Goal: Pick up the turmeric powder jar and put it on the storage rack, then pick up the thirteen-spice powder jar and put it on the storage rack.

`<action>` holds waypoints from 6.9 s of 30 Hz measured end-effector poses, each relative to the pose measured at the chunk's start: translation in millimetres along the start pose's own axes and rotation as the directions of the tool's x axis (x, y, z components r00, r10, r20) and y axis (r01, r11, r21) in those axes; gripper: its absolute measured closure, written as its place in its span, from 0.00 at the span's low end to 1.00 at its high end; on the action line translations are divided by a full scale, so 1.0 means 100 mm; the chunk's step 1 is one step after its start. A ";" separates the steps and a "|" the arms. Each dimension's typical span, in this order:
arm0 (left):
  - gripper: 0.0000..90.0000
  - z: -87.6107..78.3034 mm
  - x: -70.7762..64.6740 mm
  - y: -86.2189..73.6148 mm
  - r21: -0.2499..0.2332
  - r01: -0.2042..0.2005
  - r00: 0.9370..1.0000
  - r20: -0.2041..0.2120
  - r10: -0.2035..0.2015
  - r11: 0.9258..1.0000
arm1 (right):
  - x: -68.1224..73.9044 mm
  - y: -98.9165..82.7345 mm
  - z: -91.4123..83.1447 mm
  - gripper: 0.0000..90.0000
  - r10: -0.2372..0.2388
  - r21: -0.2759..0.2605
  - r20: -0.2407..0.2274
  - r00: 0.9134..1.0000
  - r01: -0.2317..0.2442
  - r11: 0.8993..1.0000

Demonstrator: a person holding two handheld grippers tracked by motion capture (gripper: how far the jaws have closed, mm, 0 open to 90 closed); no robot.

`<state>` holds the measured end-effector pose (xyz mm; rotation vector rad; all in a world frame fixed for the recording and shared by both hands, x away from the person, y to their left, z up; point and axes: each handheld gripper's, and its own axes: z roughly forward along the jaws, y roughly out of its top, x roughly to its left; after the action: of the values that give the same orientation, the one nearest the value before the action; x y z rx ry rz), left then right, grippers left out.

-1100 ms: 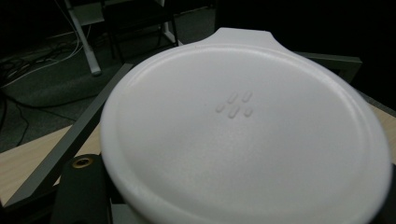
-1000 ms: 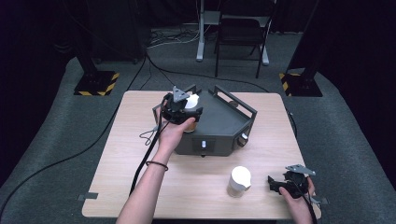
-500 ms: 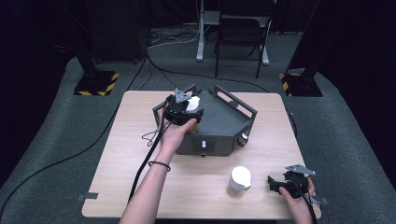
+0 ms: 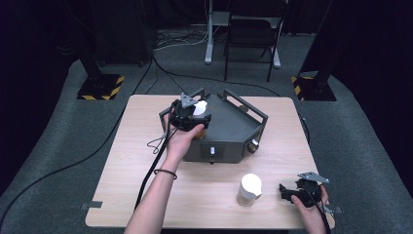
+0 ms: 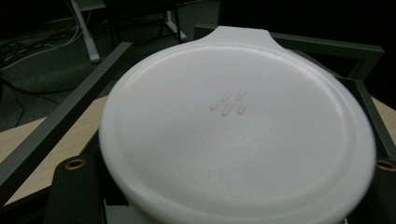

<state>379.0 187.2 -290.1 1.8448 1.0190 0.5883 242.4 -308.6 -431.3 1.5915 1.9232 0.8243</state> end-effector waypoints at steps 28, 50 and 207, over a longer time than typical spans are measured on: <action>0.11 -0.36 -0.01 -0.10 -0.026 -0.041 0.999 0.010 0.041 0.999 | 0.00 0.00 0.01 0.00 -0.002 0.000 -0.002 1.000 0.002 1.000; 0.07 -0.75 0.10 -0.67 -0.025 -0.046 0.999 -0.012 0.045 0.999 | 0.00 0.01 0.01 0.00 -0.006 -0.001 -0.005 1.000 0.006 1.000; 0.04 -0.76 0.42 -2.05 0.263 0.088 0.990 -0.129 -0.055 0.961 | 0.18 -0.03 -0.48 0.05 -0.006 -0.074 -0.062 0.998 0.002 0.997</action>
<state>263.9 308.0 -437.2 2.0163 1.2944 0.5442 202.5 -297.6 -400.6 1.5346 1.9150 0.9423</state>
